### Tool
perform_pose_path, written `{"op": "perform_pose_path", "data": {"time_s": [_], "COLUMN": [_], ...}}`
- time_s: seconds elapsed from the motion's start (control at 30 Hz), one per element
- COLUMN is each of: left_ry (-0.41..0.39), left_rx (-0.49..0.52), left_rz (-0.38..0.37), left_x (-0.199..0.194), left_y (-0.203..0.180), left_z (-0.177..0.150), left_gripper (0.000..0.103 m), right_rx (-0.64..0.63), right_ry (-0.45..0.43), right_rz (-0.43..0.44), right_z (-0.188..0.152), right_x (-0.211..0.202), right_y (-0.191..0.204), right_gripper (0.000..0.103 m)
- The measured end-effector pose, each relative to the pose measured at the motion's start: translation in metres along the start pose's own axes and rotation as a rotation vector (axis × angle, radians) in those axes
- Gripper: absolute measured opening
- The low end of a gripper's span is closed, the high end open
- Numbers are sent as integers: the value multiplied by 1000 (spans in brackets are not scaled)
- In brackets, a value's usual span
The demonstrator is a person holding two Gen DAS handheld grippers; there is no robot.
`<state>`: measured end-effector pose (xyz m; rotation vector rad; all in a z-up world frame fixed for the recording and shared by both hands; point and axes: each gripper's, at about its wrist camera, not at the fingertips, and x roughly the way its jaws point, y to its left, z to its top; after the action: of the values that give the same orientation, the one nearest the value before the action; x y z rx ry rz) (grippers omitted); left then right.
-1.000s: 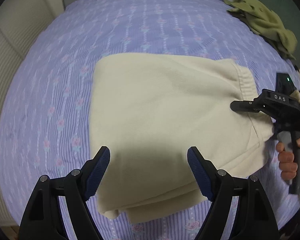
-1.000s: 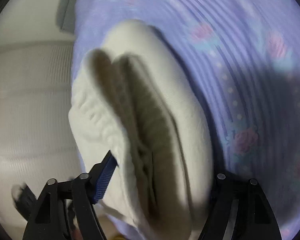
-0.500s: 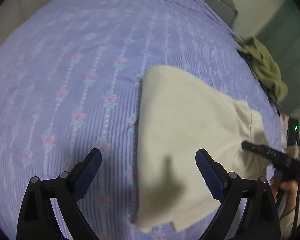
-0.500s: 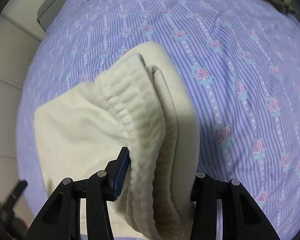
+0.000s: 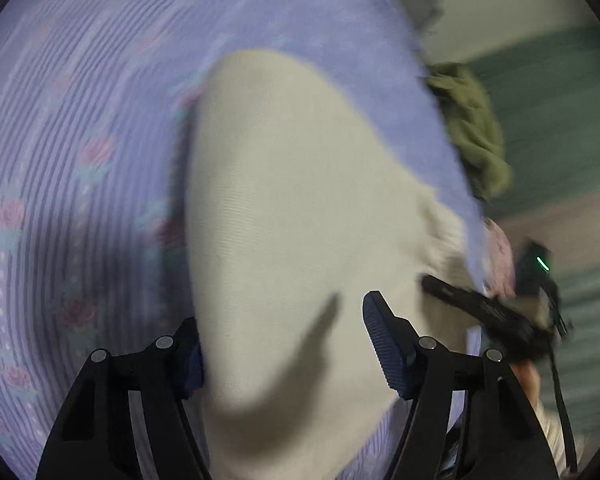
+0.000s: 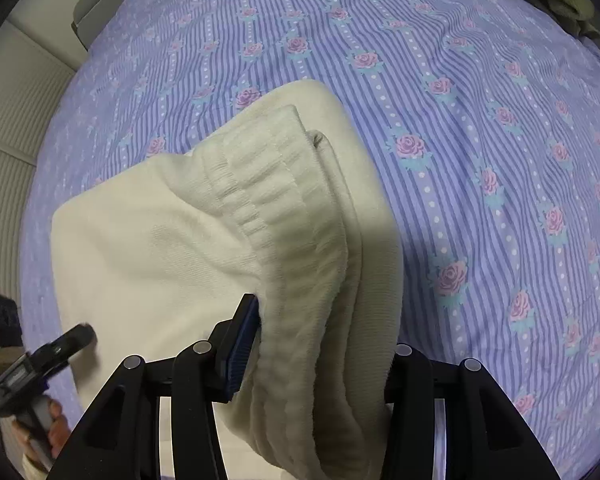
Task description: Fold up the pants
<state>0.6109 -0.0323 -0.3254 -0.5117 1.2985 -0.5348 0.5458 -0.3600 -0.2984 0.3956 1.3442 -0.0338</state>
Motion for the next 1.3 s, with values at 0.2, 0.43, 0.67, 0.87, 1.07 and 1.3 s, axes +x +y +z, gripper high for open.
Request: {"op": "perform_pose_path", "data": {"time_s": [0.2,0.43,0.67,0.87,1.07,1.3], "left_ry": [128,61,-40,-137,-248,-333], "left_rx": [-129,-55,71,75,31,18], "left_rz": [64,138,220,247,313,341], "left_x": [43,6,-62,-142,-204,-264], "left_y": [15,-24,-84,-104,-121,-99], "left_z": [11,10,-18,-64,-109,-157], "left_gripper": [66,28,28,28,28,28], "right_rx": [29,-27,-111,-184,-266,-363], "right_ry": [6,-64,-136,-200,-246,-263], "right_rz": [42,78,137,188,265,308], "right_z": [1,-10,-39,-76,-117,-160], "right_x": [3,-34,-102,-165,-215,-242], "right_y": [-11,3,25,43,73,117], "right_gripper": [46,39,36,36,36,37]}}
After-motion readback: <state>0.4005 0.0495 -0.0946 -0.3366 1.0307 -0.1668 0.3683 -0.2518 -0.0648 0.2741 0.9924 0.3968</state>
